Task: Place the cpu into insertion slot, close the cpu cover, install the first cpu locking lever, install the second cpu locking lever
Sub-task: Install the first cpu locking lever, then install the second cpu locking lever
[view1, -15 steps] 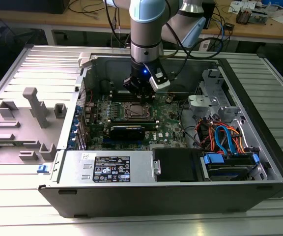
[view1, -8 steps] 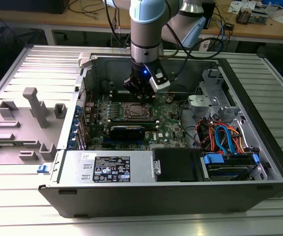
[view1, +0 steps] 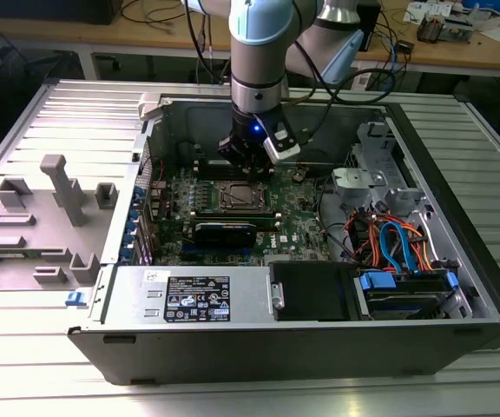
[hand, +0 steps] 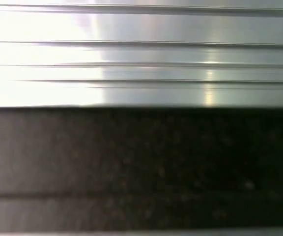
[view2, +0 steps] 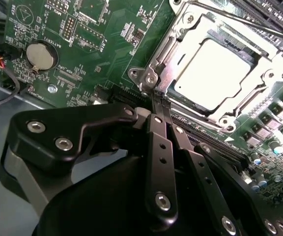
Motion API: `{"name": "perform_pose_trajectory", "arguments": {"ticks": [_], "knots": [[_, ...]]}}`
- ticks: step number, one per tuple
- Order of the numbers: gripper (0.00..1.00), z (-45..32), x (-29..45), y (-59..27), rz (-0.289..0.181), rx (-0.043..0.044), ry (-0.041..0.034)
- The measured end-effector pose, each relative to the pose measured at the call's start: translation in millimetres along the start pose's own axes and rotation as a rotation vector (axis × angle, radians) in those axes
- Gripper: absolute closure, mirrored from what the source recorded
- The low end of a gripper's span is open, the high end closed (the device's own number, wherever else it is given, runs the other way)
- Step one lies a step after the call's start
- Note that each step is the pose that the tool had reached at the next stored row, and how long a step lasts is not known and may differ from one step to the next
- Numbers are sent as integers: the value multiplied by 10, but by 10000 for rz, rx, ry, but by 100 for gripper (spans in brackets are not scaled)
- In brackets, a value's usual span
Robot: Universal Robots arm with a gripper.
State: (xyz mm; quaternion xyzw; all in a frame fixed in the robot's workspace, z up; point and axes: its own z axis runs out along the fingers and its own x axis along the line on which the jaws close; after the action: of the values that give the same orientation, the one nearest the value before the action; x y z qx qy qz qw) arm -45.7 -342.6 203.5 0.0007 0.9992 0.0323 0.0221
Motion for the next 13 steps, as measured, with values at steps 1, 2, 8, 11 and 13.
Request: {"name": "perform_pose_trajectory", "arguments": {"ticks": [1,2,8,11,13], "knots": [[89,-18,-1,2,-1,8,-1],[89,-33,-2,2,-2,15,1],[89,-47,-2,-35,-2,51,1],[89,-47,-2,-38,-2,51,0],[89,-48,-2,-41,-2,51,1]]}}
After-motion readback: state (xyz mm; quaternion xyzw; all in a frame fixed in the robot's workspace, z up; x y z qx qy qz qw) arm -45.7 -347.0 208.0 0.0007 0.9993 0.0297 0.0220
